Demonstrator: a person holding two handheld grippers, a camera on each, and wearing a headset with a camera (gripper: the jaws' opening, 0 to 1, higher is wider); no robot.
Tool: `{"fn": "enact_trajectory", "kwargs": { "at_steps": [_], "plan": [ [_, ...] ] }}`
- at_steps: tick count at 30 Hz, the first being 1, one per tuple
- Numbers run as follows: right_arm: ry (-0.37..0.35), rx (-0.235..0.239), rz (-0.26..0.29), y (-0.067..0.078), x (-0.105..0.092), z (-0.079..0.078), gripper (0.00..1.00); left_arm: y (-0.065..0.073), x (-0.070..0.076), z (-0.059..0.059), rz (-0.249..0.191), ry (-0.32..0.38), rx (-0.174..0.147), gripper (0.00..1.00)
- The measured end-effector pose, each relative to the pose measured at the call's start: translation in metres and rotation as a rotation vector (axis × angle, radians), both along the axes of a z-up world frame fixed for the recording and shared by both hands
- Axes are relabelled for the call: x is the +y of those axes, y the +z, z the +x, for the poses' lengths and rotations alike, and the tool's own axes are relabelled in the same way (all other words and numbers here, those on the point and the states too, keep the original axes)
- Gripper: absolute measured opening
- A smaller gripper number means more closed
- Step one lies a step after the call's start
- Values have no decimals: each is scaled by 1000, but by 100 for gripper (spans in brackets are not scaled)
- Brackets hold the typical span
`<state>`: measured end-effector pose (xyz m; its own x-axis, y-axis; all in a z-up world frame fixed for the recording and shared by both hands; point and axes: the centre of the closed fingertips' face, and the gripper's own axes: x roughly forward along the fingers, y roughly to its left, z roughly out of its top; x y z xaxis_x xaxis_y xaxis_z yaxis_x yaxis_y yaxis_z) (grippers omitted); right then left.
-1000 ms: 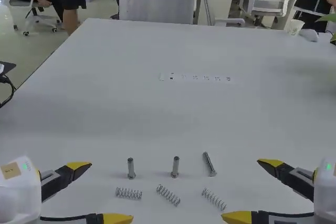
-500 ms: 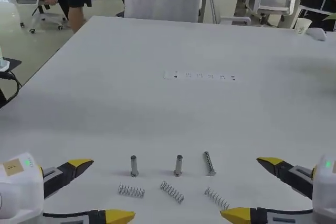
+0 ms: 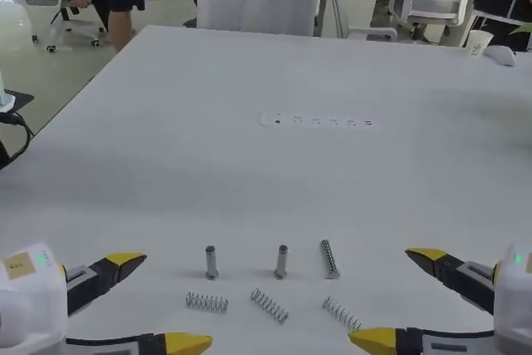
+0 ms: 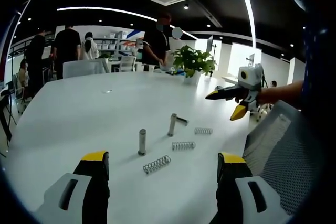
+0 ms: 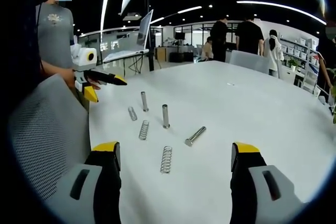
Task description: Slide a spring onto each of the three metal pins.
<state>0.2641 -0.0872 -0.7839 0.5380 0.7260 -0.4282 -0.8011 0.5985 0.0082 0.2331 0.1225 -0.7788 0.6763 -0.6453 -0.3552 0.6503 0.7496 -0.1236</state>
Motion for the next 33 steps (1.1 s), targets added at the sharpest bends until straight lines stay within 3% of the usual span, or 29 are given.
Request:
{"fn": "enact_trajectory", "kwargs": {
  "at_steps": [33],
  "plan": [
    [-22, -2, 2, 2, -3, 0, 86, 0, 0, 0, -8, 2, -2, 82]
  ]
}}
